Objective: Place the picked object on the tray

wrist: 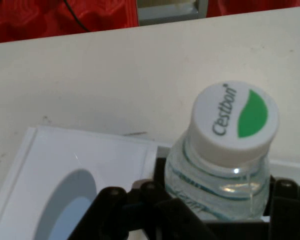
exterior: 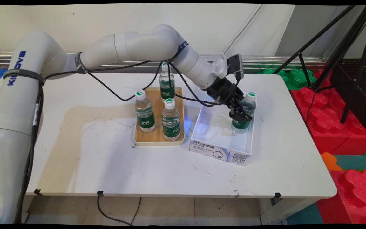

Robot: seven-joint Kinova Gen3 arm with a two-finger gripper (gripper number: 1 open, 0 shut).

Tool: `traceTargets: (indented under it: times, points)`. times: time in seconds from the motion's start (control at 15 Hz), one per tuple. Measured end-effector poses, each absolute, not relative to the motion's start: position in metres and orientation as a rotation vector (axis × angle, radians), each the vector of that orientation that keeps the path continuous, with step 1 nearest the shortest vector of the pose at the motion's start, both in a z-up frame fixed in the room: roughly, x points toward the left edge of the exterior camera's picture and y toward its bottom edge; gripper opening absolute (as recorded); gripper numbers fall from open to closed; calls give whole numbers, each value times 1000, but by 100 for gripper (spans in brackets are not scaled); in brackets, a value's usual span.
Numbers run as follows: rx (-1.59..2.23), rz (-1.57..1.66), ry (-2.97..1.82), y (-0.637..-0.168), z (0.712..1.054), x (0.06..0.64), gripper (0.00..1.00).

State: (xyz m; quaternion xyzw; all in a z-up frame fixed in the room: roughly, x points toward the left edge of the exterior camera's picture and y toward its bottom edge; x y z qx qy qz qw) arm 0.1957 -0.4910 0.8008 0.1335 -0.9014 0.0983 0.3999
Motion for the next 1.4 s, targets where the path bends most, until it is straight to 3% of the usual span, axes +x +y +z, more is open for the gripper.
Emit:
traceTargets:
  times: [0.67,1.4]
  points:
    - [342,258,-2252,-492,808,201,0]
    - [395,282,-2159,-451,873,257,0]
